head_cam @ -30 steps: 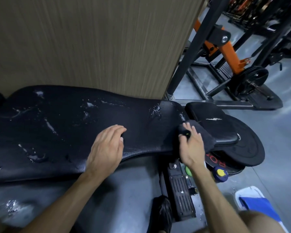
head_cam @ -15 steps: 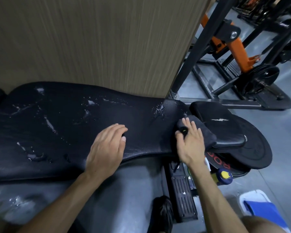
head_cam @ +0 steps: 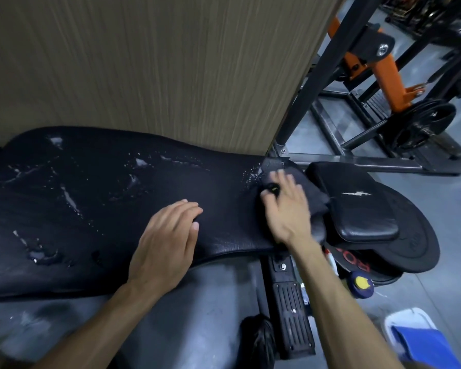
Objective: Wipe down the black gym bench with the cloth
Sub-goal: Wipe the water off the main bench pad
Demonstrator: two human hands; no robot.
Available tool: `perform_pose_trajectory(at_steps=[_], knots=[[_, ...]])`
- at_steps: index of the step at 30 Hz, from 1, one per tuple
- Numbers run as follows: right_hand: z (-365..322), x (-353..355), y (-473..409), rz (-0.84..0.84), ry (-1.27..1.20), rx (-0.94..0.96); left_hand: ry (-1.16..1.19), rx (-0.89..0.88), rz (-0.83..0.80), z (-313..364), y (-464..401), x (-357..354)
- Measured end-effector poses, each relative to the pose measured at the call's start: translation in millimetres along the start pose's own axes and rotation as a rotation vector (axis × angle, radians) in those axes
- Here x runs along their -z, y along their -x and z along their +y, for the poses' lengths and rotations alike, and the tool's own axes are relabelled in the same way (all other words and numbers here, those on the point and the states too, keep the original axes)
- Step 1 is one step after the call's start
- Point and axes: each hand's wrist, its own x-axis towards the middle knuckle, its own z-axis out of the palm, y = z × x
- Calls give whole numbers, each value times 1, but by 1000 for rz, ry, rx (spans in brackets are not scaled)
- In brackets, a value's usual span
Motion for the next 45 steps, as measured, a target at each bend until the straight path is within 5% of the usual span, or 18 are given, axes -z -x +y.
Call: perform_pose_trajectory(at_steps=[2,4,8,10,16,19,23,27,30,37,40,45], knots=[[-9,-2,29,-96,-54,266,-1,-4,15,-1,0,-1],[9,8,28,-140,-132,332,-13,-9,25,-2,0,-2],[45,25,-38,-13,-114,-124,-32,-16,30,-2,0,-3],[28,15,-52,-27,-11,-198,-36,-10,32,-2,0,-3],[-22,-4,23,-218,-92,461,-80,-21,7,-2,-2,-4],[13,8,-16,-115,-175,252,-81,-16,2,-3,-1,-4],[7,0,-71,-28,26,-158,-85,-14,12,-2,0,-4],[-54,-23,-34,-99,-1,271,-86,-25,12,-2,-2,-4],[-37,-11,-10,-242,-122,476,-75,-15,14,-2,-1,-5],[37,18,-98,-22,-33,-220,-98,-21,20,-2,-1,-6],[-19,-12,-105,-55,41,-51,-99,-18,29,-1,-1,-6],[-79,-24,-34,-260,-147,533,-85,3,22,-1,-1,-5]])
